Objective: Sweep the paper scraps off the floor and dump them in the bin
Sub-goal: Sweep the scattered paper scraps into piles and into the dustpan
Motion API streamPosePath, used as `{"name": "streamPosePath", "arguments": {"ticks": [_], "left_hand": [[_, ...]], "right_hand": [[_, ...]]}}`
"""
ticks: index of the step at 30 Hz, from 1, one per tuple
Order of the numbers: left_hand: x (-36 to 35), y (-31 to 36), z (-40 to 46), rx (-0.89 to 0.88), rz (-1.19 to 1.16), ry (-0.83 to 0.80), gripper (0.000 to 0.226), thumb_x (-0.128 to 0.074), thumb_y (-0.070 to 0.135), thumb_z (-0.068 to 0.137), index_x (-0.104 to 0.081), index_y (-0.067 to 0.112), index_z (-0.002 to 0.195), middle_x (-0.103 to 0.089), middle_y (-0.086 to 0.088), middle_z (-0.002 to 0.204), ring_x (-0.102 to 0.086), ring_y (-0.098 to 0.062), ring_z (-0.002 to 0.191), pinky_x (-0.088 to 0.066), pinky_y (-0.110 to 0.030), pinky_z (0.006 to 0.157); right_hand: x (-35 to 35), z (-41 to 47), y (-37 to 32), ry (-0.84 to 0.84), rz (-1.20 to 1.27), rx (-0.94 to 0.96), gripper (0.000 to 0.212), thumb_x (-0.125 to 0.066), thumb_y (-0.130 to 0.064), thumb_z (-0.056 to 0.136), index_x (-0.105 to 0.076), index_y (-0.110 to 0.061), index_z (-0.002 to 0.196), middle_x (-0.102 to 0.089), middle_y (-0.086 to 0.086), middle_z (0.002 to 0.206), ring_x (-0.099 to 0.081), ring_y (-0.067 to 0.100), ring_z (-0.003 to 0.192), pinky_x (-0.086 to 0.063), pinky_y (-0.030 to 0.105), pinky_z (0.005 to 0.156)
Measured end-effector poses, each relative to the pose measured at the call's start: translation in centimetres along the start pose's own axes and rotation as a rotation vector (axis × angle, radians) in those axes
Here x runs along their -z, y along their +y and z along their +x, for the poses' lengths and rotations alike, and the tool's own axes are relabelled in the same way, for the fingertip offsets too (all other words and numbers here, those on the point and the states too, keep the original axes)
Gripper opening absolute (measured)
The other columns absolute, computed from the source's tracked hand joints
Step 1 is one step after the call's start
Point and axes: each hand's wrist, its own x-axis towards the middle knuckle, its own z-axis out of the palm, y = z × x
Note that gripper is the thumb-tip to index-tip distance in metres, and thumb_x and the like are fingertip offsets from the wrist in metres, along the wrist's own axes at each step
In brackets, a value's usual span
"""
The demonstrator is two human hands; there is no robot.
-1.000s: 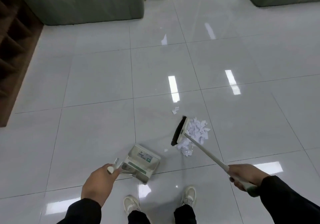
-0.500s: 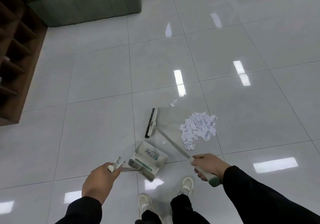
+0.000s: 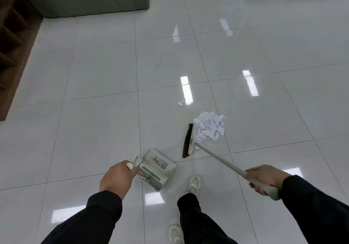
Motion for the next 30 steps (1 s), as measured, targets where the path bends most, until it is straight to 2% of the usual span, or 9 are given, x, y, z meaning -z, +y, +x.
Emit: {"name": "streamPosePath", "arguments": {"ticks": [3, 7, 14, 20, 22, 23, 25, 26, 30], "left_hand": [[-1.0, -0.7, -2.7, -0.029, 0.01, -0.006, 0.028, -0.053, 0.054, 0.098, -0.06, 0.031, 0.085, -0.064, 0.009, 0.077, -0.059, -0.013, 0.074, -0.041, -0.029, 0.06], [-1.0, -1.4, -5.5, -0.062, 0.0, 0.01, 0.029, -0.051, 0.057, 0.098, -0.061, 0.033, 0.086, -0.064, 0.01, 0.077, -0.06, -0.012, 0.075, -0.043, -0.03, 0.061], [-0.2, -0.3, -6.9, -0.054, -0.063, 0.012, 0.032, -0.052, 0.06, 0.098, -0.061, 0.032, 0.085, -0.064, 0.008, 0.073, -0.061, -0.01, 0.07, -0.045, -0.027, 0.059], [2.0, 2.4, -3.2, -0.039, -0.116, 0.017, 0.034, -0.055, 0.062, 0.095, -0.062, 0.032, 0.082, -0.065, 0.007, 0.071, -0.062, -0.01, 0.069, -0.047, -0.028, 0.062], [3.3, 4.1, 0.4, -0.016, -0.121, 0.036, 0.036, -0.054, 0.065, 0.094, -0.063, 0.033, 0.082, -0.065, 0.007, 0.071, -0.061, -0.01, 0.07, -0.05, -0.028, 0.065], [3.6, 4.2, 0.0, -0.011, -0.122, 0.032, 0.037, -0.053, 0.068, 0.093, -0.063, 0.034, 0.082, -0.065, 0.007, 0.071, -0.062, -0.01, 0.07, -0.051, -0.028, 0.067], [5.3, 6.3, 4.8, 0.038, -0.121, 0.048, 0.038, -0.053, 0.073, 0.09, -0.063, 0.037, 0.083, -0.066, 0.009, 0.072, -0.063, -0.008, 0.071, -0.053, -0.027, 0.068], [5.9, 6.7, 4.4, 0.031, -0.113, 0.057, 0.037, -0.053, 0.074, 0.089, -0.064, 0.039, 0.086, -0.066, 0.009, 0.072, -0.063, -0.007, 0.072, -0.052, -0.026, 0.068], [9.5, 10.3, 11.6, 0.073, -0.077, 0.086, 0.031, -0.055, 0.069, 0.091, -0.065, 0.039, 0.093, -0.066, 0.012, 0.075, -0.063, -0.005, 0.072, -0.047, -0.024, 0.061]], "right_hand": [[0.4, -2.1, 3.6, 0.074, 0.014, 0.019, 0.01, -0.06, -0.013, 0.094, -0.064, -0.005, 0.089, -0.056, 0.015, 0.07, -0.043, 0.019, 0.046, -0.039, 0.02, 0.043], [0.6, -4.7, 6.6, 0.121, 0.117, 0.043, 0.009, -0.066, -0.017, 0.092, -0.068, -0.008, 0.093, -0.057, 0.014, 0.069, -0.043, 0.018, 0.044, -0.039, 0.019, 0.043], [-1.1, -5.9, 5.8, 0.096, 0.255, 0.132, 0.03, -0.071, -0.023, 0.092, -0.07, -0.005, 0.116, -0.058, 0.016, 0.072, -0.046, 0.019, 0.047, -0.041, 0.019, 0.042], [-4.2, -2.4, -4.3, 0.029, 0.353, 0.217, 0.027, -0.071, -0.02, 0.092, -0.069, -0.003, 0.112, -0.061, 0.015, 0.069, -0.049, 0.018, 0.047, -0.044, 0.022, 0.041], [-4.4, 0.5, -10.7, -0.022, 0.368, 0.226, 0.026, -0.069, -0.017, 0.092, -0.066, 0.0, 0.113, -0.061, 0.016, 0.069, -0.05, 0.018, 0.048, -0.045, 0.023, 0.041], [-5.0, 0.5, -11.5, -0.015, 0.386, 0.239, 0.026, -0.068, -0.015, 0.092, -0.065, 0.0, 0.113, -0.061, 0.016, 0.07, -0.05, 0.018, 0.048, -0.045, 0.023, 0.041], [-4.9, 4.0, -18.9, -0.083, 0.387, 0.242, 0.023, -0.065, -0.012, 0.093, -0.063, 0.002, 0.112, -0.06, 0.017, 0.074, -0.05, 0.018, 0.048, -0.044, 0.023, 0.041], [-5.3, 3.9, -19.8, -0.069, 0.393, 0.258, 0.021, -0.063, -0.012, 0.094, -0.062, 0.002, 0.11, -0.059, 0.018, 0.076, -0.05, 0.018, 0.048, -0.044, 0.022, 0.041], [-5.9, 8.1, -31.5, -0.156, 0.356, 0.277, 0.019, -0.057, -0.008, 0.096, -0.06, 0.004, 0.11, -0.057, 0.018, 0.081, -0.051, 0.017, 0.049, -0.045, 0.021, 0.041]]}}
